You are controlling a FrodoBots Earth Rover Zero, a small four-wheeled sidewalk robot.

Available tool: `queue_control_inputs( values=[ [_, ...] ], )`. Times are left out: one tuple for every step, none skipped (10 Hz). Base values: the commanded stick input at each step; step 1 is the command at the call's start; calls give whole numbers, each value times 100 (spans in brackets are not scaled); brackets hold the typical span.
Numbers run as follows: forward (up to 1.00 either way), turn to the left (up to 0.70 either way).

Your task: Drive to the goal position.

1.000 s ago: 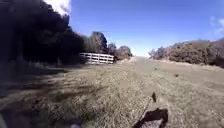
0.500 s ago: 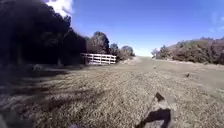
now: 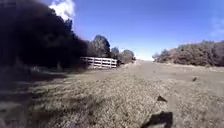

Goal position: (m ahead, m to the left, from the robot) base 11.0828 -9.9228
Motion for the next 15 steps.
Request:
queue_control_inputs(
  values=[
    [70,0],
    [70,-11],
    [70,-23],
    [70,-29],
    [70,-33],
    [70,-35],
    [70,-35],
    [70,-35],
    [70,-35],
    [70,-35],
    [70,-20],
    [70,-3],
    [70,0],
    [70,0],
    [70,0]
  ],
)
